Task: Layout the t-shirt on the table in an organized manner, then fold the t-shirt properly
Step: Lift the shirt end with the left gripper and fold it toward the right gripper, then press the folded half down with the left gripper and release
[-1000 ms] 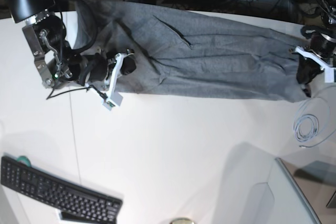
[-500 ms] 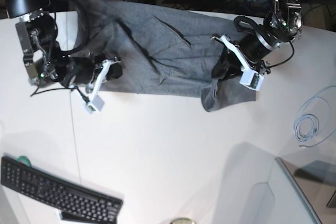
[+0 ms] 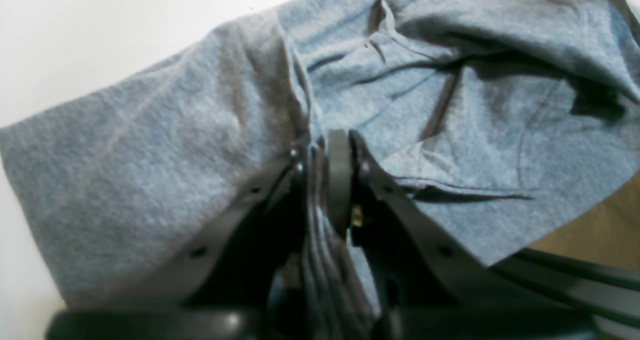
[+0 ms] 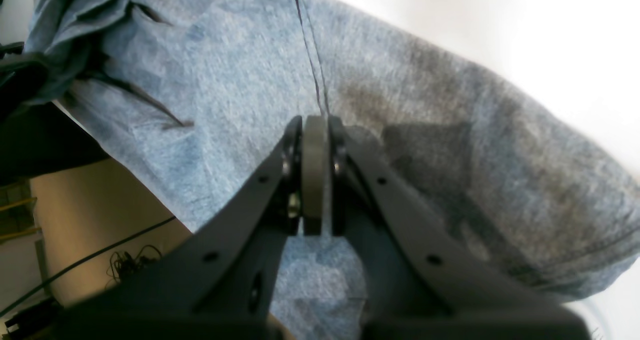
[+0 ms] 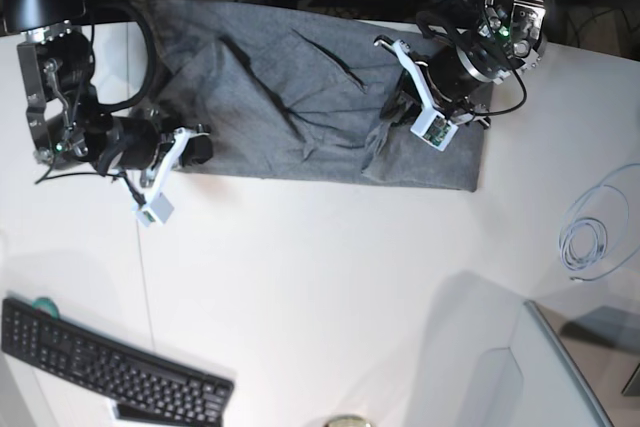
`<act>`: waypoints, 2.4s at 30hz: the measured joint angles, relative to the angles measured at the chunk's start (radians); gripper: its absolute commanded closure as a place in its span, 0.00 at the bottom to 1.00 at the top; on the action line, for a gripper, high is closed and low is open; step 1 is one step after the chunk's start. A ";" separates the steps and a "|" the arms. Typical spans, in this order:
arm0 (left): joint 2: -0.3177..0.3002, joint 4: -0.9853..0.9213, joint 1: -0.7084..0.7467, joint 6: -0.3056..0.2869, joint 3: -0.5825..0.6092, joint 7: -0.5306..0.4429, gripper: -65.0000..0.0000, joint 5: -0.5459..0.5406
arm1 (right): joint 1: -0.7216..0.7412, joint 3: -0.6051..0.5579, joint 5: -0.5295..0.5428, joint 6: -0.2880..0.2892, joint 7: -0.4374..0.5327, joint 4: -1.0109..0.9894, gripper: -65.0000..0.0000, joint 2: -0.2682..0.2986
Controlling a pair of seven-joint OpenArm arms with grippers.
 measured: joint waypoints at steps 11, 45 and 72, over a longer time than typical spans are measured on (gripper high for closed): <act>0.002 -0.065 -0.009 -0.008 0.003 0.000 1.00 -0.001 | 0.000 0.003 0.000 0.000 0.000 -0.001 0.97 0.000; 0.024 -0.098 -0.087 0.056 0.141 0.000 1.00 0.006 | 0.003 0.003 0.000 0.000 0.000 -0.002 0.96 0.000; 0.021 -0.098 -0.062 0.055 0.145 -0.003 1.00 0.006 | 0.002 0.003 0.000 0.000 0.000 -0.002 0.96 0.000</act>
